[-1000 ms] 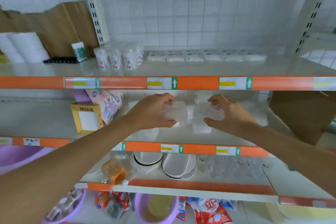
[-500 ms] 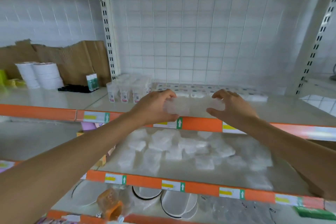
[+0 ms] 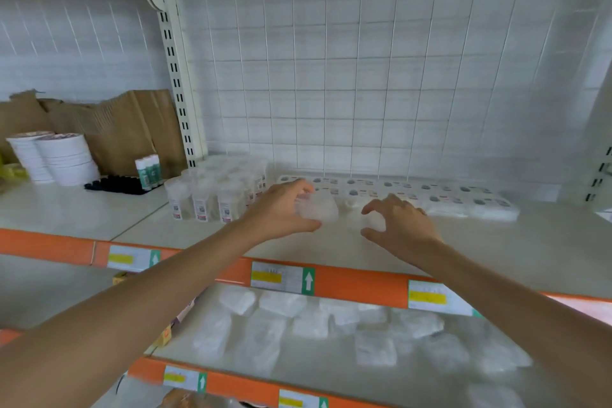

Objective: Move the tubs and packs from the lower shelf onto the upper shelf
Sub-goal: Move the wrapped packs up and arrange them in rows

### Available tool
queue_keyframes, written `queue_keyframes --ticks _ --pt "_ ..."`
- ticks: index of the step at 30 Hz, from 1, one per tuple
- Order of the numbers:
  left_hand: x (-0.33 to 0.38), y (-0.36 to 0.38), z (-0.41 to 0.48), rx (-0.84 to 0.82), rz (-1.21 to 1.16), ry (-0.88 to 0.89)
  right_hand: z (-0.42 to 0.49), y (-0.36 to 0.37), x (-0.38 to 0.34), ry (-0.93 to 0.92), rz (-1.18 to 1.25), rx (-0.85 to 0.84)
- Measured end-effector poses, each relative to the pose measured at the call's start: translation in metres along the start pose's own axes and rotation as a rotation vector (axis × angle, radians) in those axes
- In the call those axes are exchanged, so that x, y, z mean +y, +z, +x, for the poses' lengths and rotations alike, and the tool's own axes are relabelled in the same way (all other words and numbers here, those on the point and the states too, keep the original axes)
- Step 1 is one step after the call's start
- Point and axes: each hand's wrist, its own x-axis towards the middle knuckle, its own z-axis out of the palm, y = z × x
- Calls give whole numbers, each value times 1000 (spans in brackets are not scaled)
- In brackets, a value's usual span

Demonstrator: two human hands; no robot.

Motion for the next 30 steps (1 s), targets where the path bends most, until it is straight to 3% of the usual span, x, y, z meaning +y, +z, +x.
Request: queue_keyframes --ticks 10,18,22,25,27,30 --pt "-6 27 36 31 -82 -30 14 9 7 5 81 28" --pt "-17 24 55 72 -155 27 27 3 15 42 64 206" --pt "-17 30 64 88 -204 80 48 -4 12 62 361 268" --pt "-18 37 69 128 -279 123 68 -11 2 116 654 88" --pt "-17 42 70 156 -299 168 77 -9 -4 121 733 32" --pt "-17 45 69 214 -313 207 80 -5 -8 105 822 85"
